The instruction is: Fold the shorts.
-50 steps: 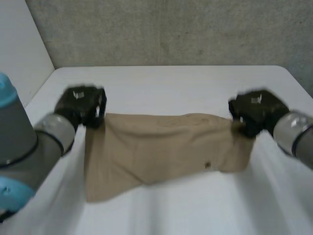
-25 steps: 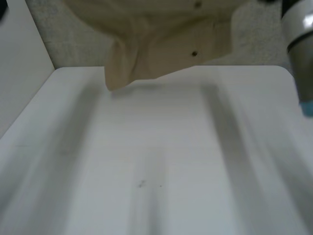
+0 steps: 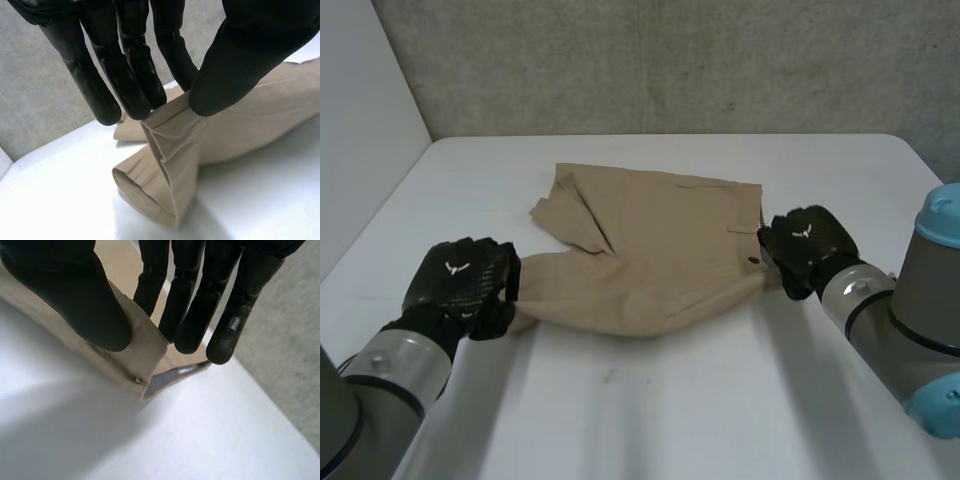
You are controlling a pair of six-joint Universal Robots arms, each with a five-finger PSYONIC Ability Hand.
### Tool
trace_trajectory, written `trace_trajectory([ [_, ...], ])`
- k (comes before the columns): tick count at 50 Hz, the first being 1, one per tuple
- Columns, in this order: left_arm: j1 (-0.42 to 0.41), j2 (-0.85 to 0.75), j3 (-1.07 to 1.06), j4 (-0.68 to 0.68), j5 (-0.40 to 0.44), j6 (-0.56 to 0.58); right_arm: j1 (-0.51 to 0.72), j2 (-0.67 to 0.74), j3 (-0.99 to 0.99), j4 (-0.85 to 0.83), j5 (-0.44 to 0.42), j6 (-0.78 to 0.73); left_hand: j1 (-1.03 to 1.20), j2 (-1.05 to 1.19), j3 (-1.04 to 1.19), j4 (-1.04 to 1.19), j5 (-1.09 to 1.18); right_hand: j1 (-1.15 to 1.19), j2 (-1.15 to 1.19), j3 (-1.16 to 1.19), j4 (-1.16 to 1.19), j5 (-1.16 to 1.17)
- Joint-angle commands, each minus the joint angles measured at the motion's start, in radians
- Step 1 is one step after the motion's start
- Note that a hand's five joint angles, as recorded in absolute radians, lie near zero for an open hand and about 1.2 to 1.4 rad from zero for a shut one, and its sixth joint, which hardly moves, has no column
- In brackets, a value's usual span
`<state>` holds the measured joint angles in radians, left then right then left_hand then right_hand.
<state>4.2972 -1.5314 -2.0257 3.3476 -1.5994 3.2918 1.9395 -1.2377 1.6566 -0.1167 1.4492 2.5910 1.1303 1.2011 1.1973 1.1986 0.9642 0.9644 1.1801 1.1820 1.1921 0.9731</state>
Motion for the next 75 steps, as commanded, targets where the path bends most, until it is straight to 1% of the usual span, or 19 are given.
trace_trajectory([
  [1,-0.007,0.102,-0.011,-0.198,0.003,0.008,-0.002,-0.071,0.04,0.209,0.0,-0.006,0.266,0.195,0.199,0.198,0.258,0.432,0.216,0.214,0.204,0.249],
  [7,-0.057,0.146,-0.031,-0.345,0.022,0.009,-0.004,-0.15,0.077,0.31,-0.003,-0.031,0.266,0.195,0.199,0.198,0.258,0.432,0.216,0.214,0.204,0.249],
  [13,-0.097,0.249,-0.025,-0.505,0.038,0.009,-0.004,-0.261,0.104,0.466,-0.001,-0.158,0.266,0.195,0.199,0.198,0.258,0.432,0.216,0.214,0.204,0.249],
  [16,-0.108,0.284,-0.024,-0.531,0.058,0.009,-0.004,-0.293,0.124,0.538,-0.004,-0.204,0.266,0.195,0.199,0.198,0.258,0.432,0.216,0.214,0.204,0.249],
  [22,-0.099,0.309,-0.048,-0.498,0.099,0.006,-0.001,-0.295,0.161,0.506,-0.012,-0.203,0.266,0.195,0.199,0.198,0.258,0.432,0.216,0.214,0.204,0.249],
  [28,-0.097,0.232,-0.053,-0.401,0.096,0.009,0.004,-0.276,0.21,0.39,-0.012,-0.201,0.266,0.195,0.199,0.198,0.258,0.432,0.216,0.214,0.204,0.249],
  [32,-0.088,0.188,-0.038,-0.356,0.096,0.017,-0.002,-0.266,0.213,0.362,-0.012,-0.196,0.266,0.195,0.199,0.198,0.258,0.432,0.216,0.214,0.204,0.249],
  [38,-0.014,0.134,0.008,-0.336,0.107,0.11,-0.004,-0.266,0.213,0.354,-0.013,-0.169,0.266,0.195,0.199,0.198,0.258,0.432,0.216,0.214,0.204,0.249],
  [39,-0.014,0.125,0.018,-0.332,0.107,0.126,-0.004,-0.266,0.213,0.351,-0.013,-0.164,0.182,0.111,0.115,0.114,0.174,0.432,0.216,0.214,0.204,0.249],
  [40,-0.014,0.097,0.036,-0.318,0.108,0.155,-0.004,-0.266,0.213,0.348,-0.013,-0.163,-0.191,-0.262,-0.258,-0.259,-0.199,0.432,0.216,0.214,0.204,0.249],
  [42,-0.017,0.067,0.057,-0.309,0.113,0.189,-0.002,-0.266,0.215,0.339,-0.013,-0.161,-0.773,-0.844,-0.84,-0.841,-0.781,0.432,0.216,0.214,0.204,0.249],
  [43,-0.014,0.048,0.074,-0.306,0.118,0.21,-0.001,-0.264,0.216,0.328,-0.013,-0.155,-0.956,-1.027,-1.023,-1.024,-0.964,0.432,0.216,0.214,0.204,0.249],
  [47,0.012,-0.013,0.159,-0.274,0.148,0.285,-0.001,-0.256,0.221,0.31,-0.013,-0.135,-0.952,-1.023,-1.019,-1.02,-0.96,0.432,0.216,0.214,0.204,0.249],
  [48,0.041,-0.042,0.194,-0.24,0.16,0.296,-0.001,-0.252,0.223,0.308,-0.013,-0.132,-0.943,-1.014,-1.01,-1.012,-0.952,0.432,0.216,0.214,0.204,0.249],
  [52,0.104,-0.133,0.26,-0.151,0.191,0.296,0.001,-0.227,0.224,0.304,-0.012,-0.129,-0.926,-0.996,-0.993,-0.994,-0.934,0.432,0.216,0.214,0.204,0.249],
  [56,0.108,-0.272,0.338,-0.096,0.22,0.295,0.002,-0.214,0.229,0.299,-0.012,-0.129,-0.899,-0.97,-0.966,-0.968,-0.908,0.432,0.216,0.214,0.204,0.249],
  [67,0.072,-0.637,0.66,-0.123,0.227,0.298,0.01,-0.209,0.238,0.261,-0.01,-0.126,-0.849,-0.92,-0.916,-0.918,-0.858,0.432,0.216,0.214,0.204,0.249],
  [73,0.064,-0.739,0.775,-0.223,0.234,0.304,0.009,-0.178,0.238,0.25,-0.01,-0.115,-0.838,-0.908,-0.905,-0.906,-0.846,0.432,0.216,0.214,0.204,0.249],
  [75,0.065,-0.757,0.803,-0.246,0.243,0.304,0.007,-0.171,0.236,0.247,-0.01,-0.106,-0.785,-0.856,-0.852,-0.853,-0.794,0.432,0.216,0.214,0.204,0.249],
])
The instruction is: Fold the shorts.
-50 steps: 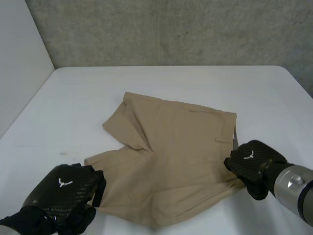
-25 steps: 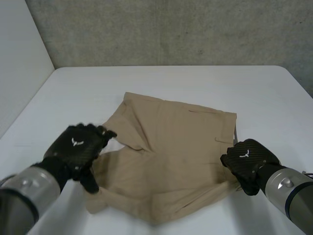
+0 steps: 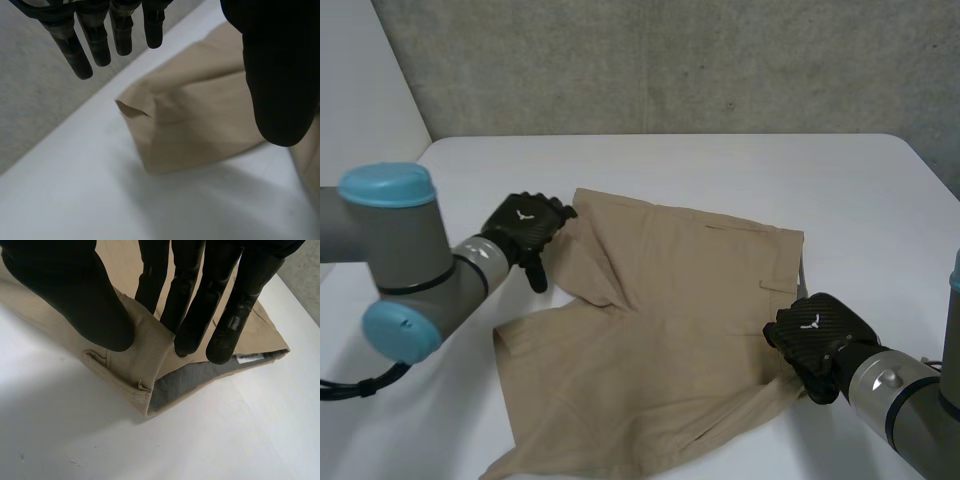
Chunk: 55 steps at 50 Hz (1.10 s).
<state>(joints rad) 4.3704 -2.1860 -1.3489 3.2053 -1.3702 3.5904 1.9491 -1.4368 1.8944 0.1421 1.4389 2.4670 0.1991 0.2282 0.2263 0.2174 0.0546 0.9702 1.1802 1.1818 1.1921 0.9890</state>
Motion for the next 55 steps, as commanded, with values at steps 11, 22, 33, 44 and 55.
trace_trajectory([
  [11,0.008,-0.127,0.149,-0.111,-0.012,0.008,-0.01,0.032,-0.001,-0.019,0.0,0.024,1.021,0.992,0.994,1.002,0.991,0.426,0.216,0.214,0.204,0.233],
  [22,0.029,-0.018,0.025,-0.116,-0.106,0.021,-0.009,0.03,-0.003,-0.021,0.0,0.024,1.197,1.168,1.17,1.179,1.167,0.426,0.216,0.214,0.204,0.233],
  [33,0.021,0.0,0.04,-0.048,-0.089,0.011,0.002,0.03,-0.003,-0.025,0.001,0.026,0.508,0.479,0.481,0.49,0.478,0.426,0.216,0.214,0.204,0.233],
  [44,0.006,-0.147,0.221,-0.058,-0.003,-0.009,-0.007,0.032,0.009,-0.042,0.0,0.026,0.367,0.338,0.34,0.348,0.337,0.426,0.216,0.214,0.204,0.233],
  [55,0.018,-0.245,0.3,-0.076,0.005,-0.004,-0.012,0.032,0.014,-0.055,-0.002,0.026,0.408,0.379,0.38,0.389,0.378,0.426,0.216,0.214,0.204,0.233],
])
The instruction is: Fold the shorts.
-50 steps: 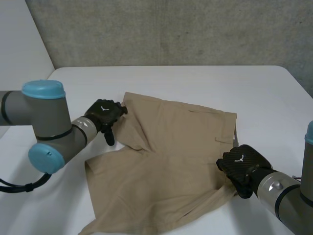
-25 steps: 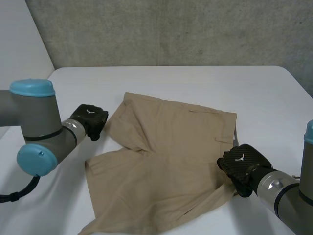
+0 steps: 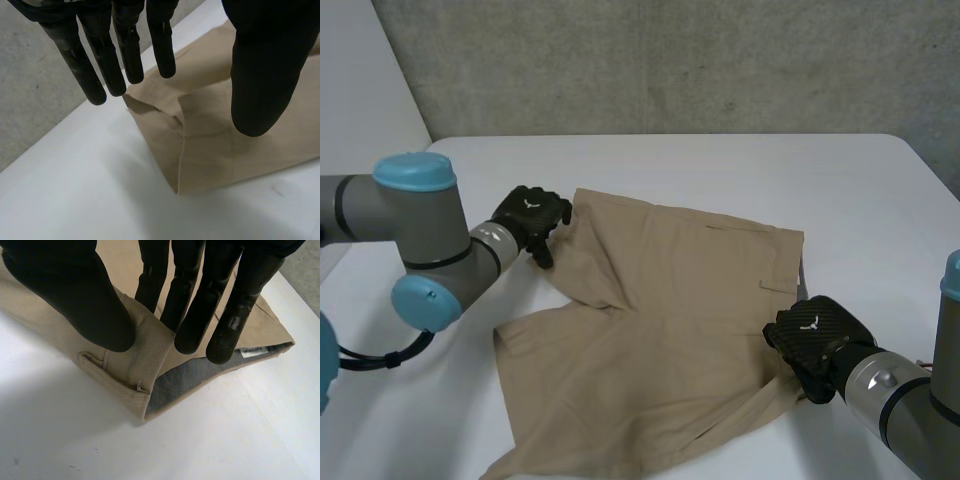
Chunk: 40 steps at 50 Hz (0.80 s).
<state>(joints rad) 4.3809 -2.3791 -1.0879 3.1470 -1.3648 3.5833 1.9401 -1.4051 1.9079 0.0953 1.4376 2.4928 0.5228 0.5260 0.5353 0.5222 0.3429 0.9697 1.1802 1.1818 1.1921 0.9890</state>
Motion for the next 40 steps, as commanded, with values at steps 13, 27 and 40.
trace_trajectory([
  [13,0.017,-0.065,0.036,-0.038,0.0,0.012,-0.003,0.002,-0.001,-0.02,0.001,0.0,0.873,0.87,0.861,0.874,0.879,0.427,0.216,0.214,0.204,0.233],
  [27,0.089,0.038,-0.097,-0.025,-0.014,0.015,0.005,0.011,-0.001,-0.02,0.003,0.0,0.873,0.87,0.861,0.874,0.879,0.427,0.216,0.214,0.204,0.233],
  [40,0.135,0.087,-0.24,0.015,-0.017,0.049,0.011,0.032,-0.001,-0.017,0.007,-0.002,0.873,0.87,0.861,0.874,0.879,0.427,0.216,0.214,0.204,0.233],
])
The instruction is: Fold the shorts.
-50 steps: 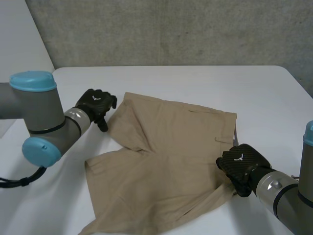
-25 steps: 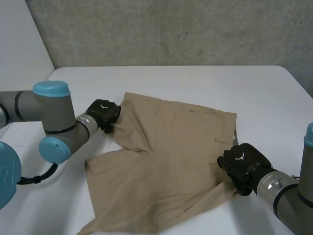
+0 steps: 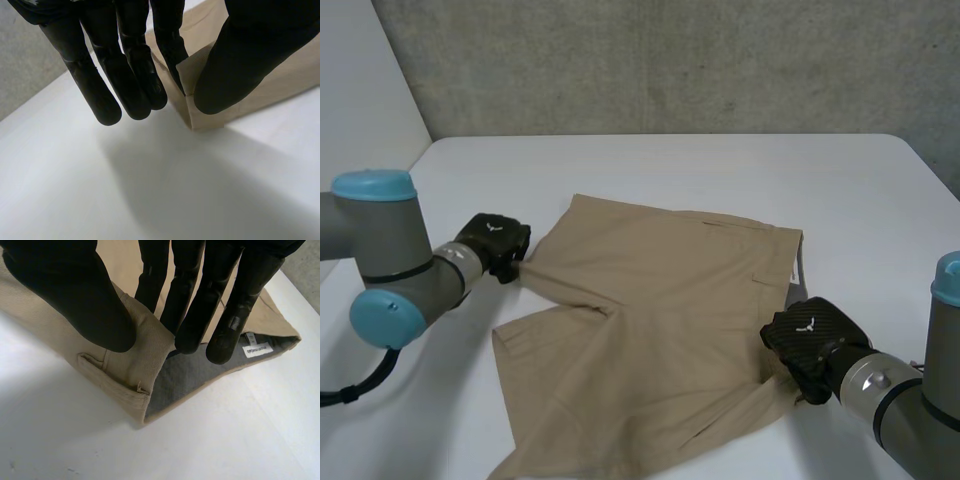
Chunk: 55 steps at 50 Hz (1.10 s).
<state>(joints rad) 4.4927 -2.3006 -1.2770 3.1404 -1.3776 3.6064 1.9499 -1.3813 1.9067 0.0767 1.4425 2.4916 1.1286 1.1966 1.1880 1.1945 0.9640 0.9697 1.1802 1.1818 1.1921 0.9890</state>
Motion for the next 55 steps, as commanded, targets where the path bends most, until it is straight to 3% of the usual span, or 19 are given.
trace_trajectory([
  [1,0.023,0.009,-0.054,0.021,-0.006,0.032,0.001,0.008,0.0,0.001,0.001,0.001,0.268,0.2,0.208,0.202,0.258,0.427,0.216,0.214,0.204,0.233],
  [3,0.023,0.01,-0.064,0.021,-0.004,0.046,0.001,0.008,0.0,0.001,0.003,0.001,0.201,0.133,0.142,0.135,0.191,0.427,0.216,0.214,0.204,0.233],
  [5,0.02,0.015,-0.068,0.02,-0.006,0.055,0.001,0.008,0.0,0.001,0.003,0.003,-0.094,-0.162,-0.154,-0.16,-0.104,0.427,0.216,0.214,0.204,0.233],
  [6,0.014,0.027,-0.07,0.02,-0.011,0.061,0.003,0.008,0.0,0.001,0.001,0.003,-0.358,-0.426,-0.417,-0.423,-0.367,0.427,0.216,0.214,0.204,0.233],
  [14,-0.021,0.219,-0.116,0.006,-0.076,0.051,0.001,0.005,-0.008,0.0,0.001,0.038,-0.774,-0.842,-0.833,-0.84,-0.784,0.427,0.216,0.214,0.204,0.233],
  [21,-0.063,0.426,-0.286,-0.01,-0.107,-0.012,0.0,0.005,-0.024,-0.005,0.003,0.091,-0.792,-0.86,-0.851,-0.858,-0.802,0.427,0.216,0.214,0.204,0.233],
  [30,-0.15,0.722,-0.602,-0.147,-0.107,-0.231,0.001,0.007,-0.04,-0.044,0.004,0.153,-0.777,-0.845,-0.836,-0.843,-0.787,0.427,0.216,0.214,0.204,0.233],
  [44,-0.198,0.869,-0.762,-0.325,-0.113,-0.518,0.001,0.021,-0.055,-0.074,0.004,0.227,-0.765,-0.833,-0.825,-0.831,-0.775,0.427,0.216,0.214,0.204,0.233],
  [55,-0.26,0.892,-0.815,-0.327,-0.146,-0.531,0.001,0.025,-0.055,-0.087,0.006,0.228,-0.762,-0.83,-0.822,-0.828,-0.772,0.427,0.216,0.214,0.204,0.233],
])
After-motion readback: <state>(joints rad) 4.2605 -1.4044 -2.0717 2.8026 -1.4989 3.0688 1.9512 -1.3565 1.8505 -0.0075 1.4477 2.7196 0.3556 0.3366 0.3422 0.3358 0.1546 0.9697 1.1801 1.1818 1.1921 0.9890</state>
